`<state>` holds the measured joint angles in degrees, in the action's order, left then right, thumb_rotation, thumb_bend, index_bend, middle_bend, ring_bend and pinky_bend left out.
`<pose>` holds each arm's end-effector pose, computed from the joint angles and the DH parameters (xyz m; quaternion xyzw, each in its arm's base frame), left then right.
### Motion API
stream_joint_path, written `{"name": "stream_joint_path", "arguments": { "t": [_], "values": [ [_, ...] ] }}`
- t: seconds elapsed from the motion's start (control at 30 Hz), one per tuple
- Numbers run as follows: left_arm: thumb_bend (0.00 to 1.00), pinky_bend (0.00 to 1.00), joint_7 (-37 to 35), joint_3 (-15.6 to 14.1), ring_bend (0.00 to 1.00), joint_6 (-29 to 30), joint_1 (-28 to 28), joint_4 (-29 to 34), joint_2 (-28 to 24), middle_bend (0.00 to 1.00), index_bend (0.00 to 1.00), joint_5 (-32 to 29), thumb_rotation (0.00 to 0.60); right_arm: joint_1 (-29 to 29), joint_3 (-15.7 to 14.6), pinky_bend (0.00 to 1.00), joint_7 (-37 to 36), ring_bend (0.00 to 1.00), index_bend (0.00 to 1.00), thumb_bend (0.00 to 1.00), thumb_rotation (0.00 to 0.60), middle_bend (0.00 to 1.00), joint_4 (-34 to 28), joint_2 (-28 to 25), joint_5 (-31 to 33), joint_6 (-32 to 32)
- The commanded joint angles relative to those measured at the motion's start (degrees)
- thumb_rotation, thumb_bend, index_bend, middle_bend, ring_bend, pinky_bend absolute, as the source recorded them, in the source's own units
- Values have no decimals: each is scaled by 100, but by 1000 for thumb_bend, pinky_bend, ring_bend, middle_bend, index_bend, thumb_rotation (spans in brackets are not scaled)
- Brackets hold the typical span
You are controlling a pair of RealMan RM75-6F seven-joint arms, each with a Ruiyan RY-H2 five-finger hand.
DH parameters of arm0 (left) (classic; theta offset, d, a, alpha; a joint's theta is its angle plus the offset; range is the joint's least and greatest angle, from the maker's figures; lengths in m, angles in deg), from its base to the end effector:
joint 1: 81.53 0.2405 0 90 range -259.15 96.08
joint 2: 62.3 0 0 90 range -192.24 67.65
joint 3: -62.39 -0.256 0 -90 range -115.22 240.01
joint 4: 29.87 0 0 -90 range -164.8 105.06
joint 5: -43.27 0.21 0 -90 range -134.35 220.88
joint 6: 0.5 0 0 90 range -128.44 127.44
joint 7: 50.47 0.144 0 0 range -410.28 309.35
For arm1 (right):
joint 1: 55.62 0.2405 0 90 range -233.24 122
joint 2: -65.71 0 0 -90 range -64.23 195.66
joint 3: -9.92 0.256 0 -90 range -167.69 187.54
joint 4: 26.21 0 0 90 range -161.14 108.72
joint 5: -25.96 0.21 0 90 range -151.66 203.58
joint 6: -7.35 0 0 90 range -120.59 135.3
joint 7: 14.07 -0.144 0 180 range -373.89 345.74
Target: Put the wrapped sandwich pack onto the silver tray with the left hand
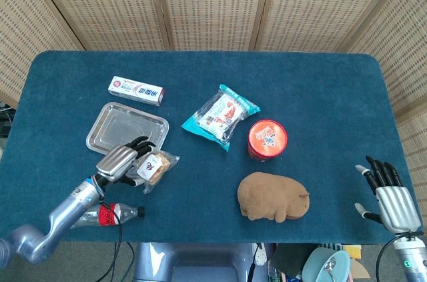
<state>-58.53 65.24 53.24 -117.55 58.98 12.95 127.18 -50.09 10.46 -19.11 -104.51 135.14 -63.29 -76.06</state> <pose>-0.1975 0.3043 0.0311 -0.7526 -0.4321 -0.3815 0.3185 -0.3461 -0.1793 0.1412 0.6332 -0.3737 0.3603 0.5741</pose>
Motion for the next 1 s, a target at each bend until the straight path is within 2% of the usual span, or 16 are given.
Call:
{"name": "stream_joint_path", "arguments": {
  "t": [0.03, 0.13, 0.3, 0.53, 0.73, 0.83, 0.9, 1.0],
  "values": [
    [305, 315, 181, 2, 81, 242, 156, 279, -362, 207, 310, -50, 600, -23, 7, 0, -23, 0, 129, 222, 600, 0, 4, -4, 34, -10],
    [305, 309, 275, 8, 81, 375, 242, 386, -614, 207, 310, -86, 600, -46, 8, 0, -32, 0, 129, 222, 600, 0, 20, 13, 71, -4],
    [304, 300, 249, 121, 81, 428, 300, 106, -827, 207, 311, -322, 600, -113, -1, 0, 74, 0, 129, 222, 600, 0, -7, 56, 102, -61],
    [304, 295, -427, 330, 81, 180, 111, -977, -516, 207, 311, -453, 600, -213, -38, 0, 201, 0, 129, 222, 600, 0, -5, 196, 110, -139],
    [305, 285, -805, 378, 81, -4, -99, -1689, -219, 207, 311, -331, 600, -209, -28, 0, 362, 0, 129, 222, 600, 0, -41, 271, 127, -102],
    [281, 210, -979, 387, 47, -120, -184, -1872, -118, 134, 294, -318, 600, -195, 4, 0, 393, 0, 129, 222, 600, 0, -57, 271, 154, -83],
    [236, 110, -1022, 367, 3, -173, -211, -1907, -103, 36, 225, -298, 600, -190, 19, 0, 392, 0, 129, 222, 600, 0, -59, 263, 179, -65],
    [185, 11, -1092, 338, 0, -275, -257, -1863, -146, 0, 92, -277, 600, -166, 61, 0, 365, 0, 129, 221, 600, 0, -70, 230, 237, -12]
  ]
}}
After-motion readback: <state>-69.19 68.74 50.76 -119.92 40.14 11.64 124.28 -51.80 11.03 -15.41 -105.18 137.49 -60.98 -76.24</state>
